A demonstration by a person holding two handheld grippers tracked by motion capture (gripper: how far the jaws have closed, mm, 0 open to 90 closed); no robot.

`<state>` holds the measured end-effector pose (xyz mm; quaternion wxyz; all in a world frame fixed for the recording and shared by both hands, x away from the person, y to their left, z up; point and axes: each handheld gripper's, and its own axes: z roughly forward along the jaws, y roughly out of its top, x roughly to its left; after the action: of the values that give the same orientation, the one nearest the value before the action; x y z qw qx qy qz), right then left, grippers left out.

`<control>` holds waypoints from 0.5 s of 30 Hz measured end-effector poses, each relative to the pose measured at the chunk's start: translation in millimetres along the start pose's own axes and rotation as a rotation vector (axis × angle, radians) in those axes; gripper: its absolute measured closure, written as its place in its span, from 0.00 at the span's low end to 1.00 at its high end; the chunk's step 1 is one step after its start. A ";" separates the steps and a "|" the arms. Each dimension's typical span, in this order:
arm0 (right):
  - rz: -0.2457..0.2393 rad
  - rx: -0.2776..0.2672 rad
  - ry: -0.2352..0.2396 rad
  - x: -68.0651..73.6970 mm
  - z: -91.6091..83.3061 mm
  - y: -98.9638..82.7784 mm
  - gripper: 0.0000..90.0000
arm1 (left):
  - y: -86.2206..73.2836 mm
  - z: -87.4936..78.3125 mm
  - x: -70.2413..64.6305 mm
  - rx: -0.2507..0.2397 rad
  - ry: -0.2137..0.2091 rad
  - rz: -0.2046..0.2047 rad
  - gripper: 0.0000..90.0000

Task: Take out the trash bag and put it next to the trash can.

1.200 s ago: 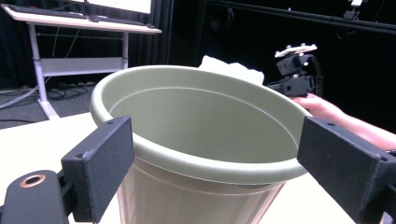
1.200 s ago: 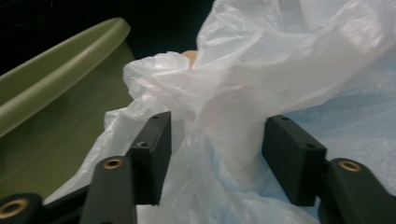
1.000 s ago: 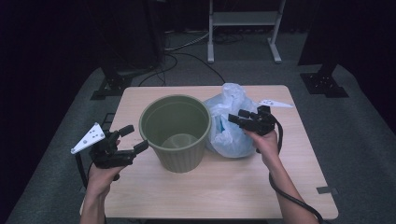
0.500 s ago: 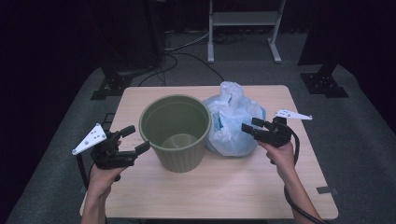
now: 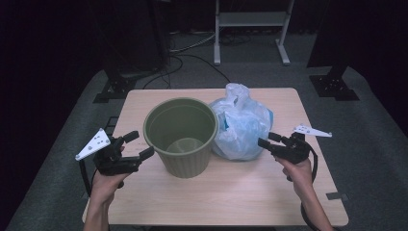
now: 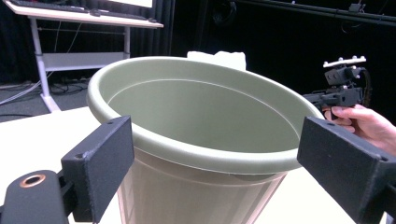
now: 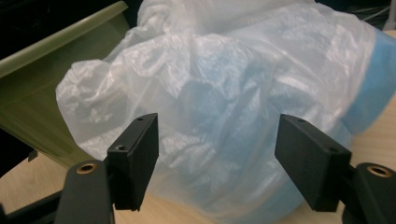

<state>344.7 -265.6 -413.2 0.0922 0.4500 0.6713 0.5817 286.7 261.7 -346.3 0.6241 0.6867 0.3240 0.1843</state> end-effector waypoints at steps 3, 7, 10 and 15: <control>0.008 0.005 -0.001 -3.0 -3.3 -7.2 0.32 | -0.7 0.2 0.1 0.006 0.001 0.002 0.11; 0.012 0.001 -0.013 -6.2 -8.6 -14.6 0.31 | -0.8 -0.2 -0.3 0.007 0.002 0.005 0.11; 0.018 0.000 -0.020 -8.0 -11.9 -20.0 0.30 | -0.7 -0.5 -0.5 0.007 0.001 0.008 0.11; 0.025 -0.003 -0.032 -10.0 -16.0 -30.0 0.30 | -1.2 -0.8 -1.0 0.007 0.000 0.005 0.11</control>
<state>325.2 -281.4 -438.2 0.0962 0.4674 0.6631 0.5766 285.3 261.6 -347.1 0.6212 0.6896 0.3231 0.1848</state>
